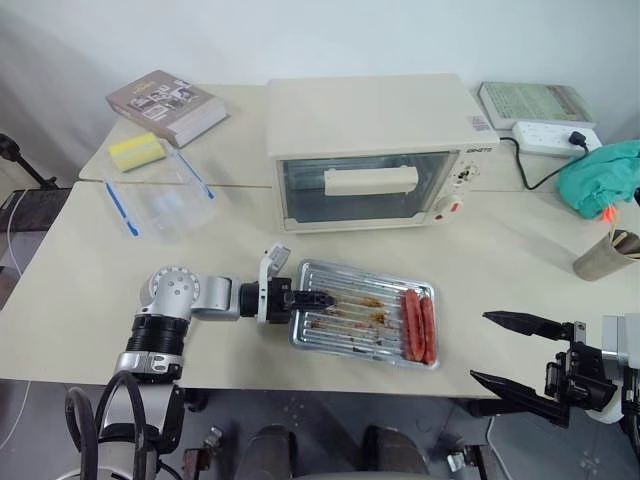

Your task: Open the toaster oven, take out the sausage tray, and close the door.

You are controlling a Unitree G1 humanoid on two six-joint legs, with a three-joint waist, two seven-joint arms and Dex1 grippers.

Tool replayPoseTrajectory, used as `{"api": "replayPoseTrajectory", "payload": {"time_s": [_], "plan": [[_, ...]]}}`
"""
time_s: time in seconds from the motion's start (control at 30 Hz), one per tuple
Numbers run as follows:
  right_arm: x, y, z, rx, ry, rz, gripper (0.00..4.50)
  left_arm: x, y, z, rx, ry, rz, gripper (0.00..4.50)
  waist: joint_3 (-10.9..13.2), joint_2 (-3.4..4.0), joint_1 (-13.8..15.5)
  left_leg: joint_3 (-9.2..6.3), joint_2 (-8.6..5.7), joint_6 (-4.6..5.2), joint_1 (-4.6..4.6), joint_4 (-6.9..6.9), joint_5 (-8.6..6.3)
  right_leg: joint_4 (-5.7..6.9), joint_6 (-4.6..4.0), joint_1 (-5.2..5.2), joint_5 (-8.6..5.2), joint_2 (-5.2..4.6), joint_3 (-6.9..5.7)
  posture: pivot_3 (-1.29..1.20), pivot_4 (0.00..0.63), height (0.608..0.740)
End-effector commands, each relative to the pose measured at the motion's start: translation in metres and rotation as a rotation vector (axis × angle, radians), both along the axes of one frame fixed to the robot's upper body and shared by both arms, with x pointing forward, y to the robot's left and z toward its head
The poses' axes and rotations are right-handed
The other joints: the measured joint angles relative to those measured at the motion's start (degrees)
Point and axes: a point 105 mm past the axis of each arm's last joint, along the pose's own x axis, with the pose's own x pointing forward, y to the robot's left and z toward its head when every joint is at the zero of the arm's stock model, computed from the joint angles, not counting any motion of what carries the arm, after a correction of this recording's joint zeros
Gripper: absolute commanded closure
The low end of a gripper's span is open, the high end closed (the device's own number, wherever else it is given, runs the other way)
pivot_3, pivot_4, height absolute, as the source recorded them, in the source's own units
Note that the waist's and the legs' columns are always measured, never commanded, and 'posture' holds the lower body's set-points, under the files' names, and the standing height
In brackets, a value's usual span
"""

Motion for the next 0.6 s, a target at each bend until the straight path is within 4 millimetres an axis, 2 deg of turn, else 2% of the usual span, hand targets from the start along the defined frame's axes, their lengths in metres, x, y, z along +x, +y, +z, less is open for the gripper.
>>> {"api": "replayPoseTrajectory", "payload": {"time_s": [0.03, 0.13, 0.43, 0.6], "plan": [[-0.001, -0.001, 0.005, -0.010, -0.041, -0.003, 0.06, 0.005, 0.010, -0.011, 0.089, 0.030, 0.065, 4.50, 0.0, 0.00, -0.2, 0.00, 0.01, -0.01, 0.00, 0.00, 0.01, 0.01, 0.00, 0.00, 0.00, 0.00, 0.00, 0.00, 0.150, 0.740], [-0.001, 0.000, 0.003, -0.007, -0.039, -0.003, 0.06, 0.014, 0.019, -0.010, 0.138, 0.001, 0.144, 4.50, 0.0, -0.02, -0.3, -0.03, 0.02, -0.02, 0.00, 0.00, 0.02, 0.04, -0.01, -0.01, 0.00, 0.00, 0.00, 0.00, 0.150, 0.740], [-0.001, 0.004, -0.003, 0.003, -0.028, 0.002, 0.06, 0.016, 0.038, -0.006, 0.213, -0.062, 0.260, 4.50, 0.1, -0.28, -1.5, -0.07, 0.05, -0.07, -0.06, 0.00, 0.04, 0.26, -0.01, -0.06, 0.00, 0.01, -0.01, 0.00, 0.150, 0.740], [0.001, 0.006, -0.004, 0.010, -0.030, 0.005, 0.06, 0.009, 0.035, -0.007, 0.235, -0.104, 0.250, 4.50, 0.0, -0.38, -1.7, -0.07, 0.06, -0.08, -0.04, -0.01, 0.04, 0.28, -0.01, -0.06, 0.00, 0.01, -0.01, 0.00, 0.150, 0.740]]}}
